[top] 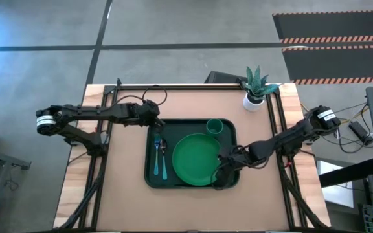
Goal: Pick and place plate/cup/fork/spoon on tray
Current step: Adjust the plate on the green tray, then adjust the cup on the green tray
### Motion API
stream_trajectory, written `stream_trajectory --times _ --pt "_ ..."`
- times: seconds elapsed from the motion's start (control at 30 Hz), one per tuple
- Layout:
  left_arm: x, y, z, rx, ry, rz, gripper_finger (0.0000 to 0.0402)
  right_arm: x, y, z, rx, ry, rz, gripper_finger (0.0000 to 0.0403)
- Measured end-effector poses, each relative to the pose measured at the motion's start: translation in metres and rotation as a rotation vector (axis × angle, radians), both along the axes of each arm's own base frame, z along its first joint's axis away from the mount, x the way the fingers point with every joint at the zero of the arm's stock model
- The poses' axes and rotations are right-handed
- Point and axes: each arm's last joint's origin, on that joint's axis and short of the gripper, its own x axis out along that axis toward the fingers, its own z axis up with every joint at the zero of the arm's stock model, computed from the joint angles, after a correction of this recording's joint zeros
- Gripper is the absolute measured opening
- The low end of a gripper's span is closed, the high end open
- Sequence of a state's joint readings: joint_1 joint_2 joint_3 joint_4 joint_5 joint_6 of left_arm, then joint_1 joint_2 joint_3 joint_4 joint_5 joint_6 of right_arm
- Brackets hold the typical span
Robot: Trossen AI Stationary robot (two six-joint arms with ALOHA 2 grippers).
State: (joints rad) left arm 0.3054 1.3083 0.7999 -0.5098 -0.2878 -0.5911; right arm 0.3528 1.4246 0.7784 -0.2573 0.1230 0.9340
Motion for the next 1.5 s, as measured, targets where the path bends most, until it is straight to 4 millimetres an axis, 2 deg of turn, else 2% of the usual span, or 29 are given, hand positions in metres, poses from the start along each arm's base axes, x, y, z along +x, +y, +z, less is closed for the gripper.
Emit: stream_trajectory --times 0.53,0.97,1.07,1.13,1.27,1.5 --pt "0.000 0.000 0.000 0.002 -0.006 -0.001 0.0000 -0.008 0.020 0.000 0.042 0.005 -0.001 0.0009" --pt "0.001 0.000 0.000 0.006 -0.018 -0.001 0.0000 -0.011 0.027 0.000 0.058 0.003 -0.001 0.0009" --pt "0.001 0.000 0.000 0.006 -0.017 -0.001 0.0000 -0.011 0.030 0.002 0.001 -0.023 -0.003 0.0009" --pt "0.001 0.000 0.000 0.006 -0.017 0.000 0.0000 -0.006 0.030 0.012 -0.066 -0.079 0.001 0.0009" --pt "0.002 0.001 0.001 0.007 -0.020 -0.001 0.0000 0.002 0.018 0.039 -0.199 -0.112 -0.006 0.0009" --pt "0.002 0.001 0.001 0.009 -0.027 -0.001 0.0000 0.002 -0.032 0.076 -0.359 0.071 -0.064 0.0009"
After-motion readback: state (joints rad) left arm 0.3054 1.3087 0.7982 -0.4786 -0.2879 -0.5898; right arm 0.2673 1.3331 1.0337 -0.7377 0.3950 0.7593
